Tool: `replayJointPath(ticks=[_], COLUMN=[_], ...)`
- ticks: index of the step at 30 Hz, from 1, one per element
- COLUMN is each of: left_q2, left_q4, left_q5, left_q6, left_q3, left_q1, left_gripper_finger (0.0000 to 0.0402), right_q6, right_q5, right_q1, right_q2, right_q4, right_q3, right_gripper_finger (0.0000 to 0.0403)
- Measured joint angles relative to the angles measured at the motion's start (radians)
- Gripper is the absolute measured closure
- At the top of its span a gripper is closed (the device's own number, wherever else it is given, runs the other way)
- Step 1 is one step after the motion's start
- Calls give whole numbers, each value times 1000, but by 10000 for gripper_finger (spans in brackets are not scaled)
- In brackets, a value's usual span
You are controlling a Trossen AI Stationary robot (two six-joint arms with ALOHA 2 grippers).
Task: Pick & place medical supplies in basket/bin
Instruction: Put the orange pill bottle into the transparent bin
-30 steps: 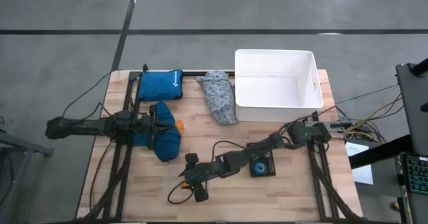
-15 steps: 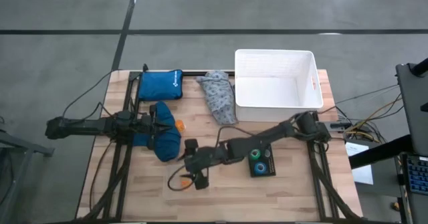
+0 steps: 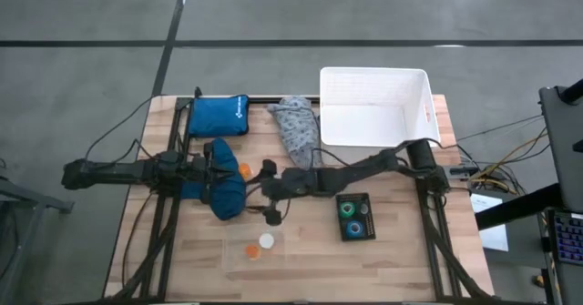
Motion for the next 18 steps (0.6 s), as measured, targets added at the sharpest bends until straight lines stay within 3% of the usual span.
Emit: replayJointPath(ticks=[6, 18], left_q2=[1, 0], left_q4=[0, 0], left_q5=[0, 0], left_q6=[0, -4], left_q3=[0, 0], left_q1=[0, 0], left_gripper_finger=[376, 376], right_q6=[68, 126], right_q5=[20, 115], right_q1=[-83, -161], right_q2=[0, 41], right_q4=[137, -11], right_q3=[-84, 5], right_gripper_finger=[76, 76])
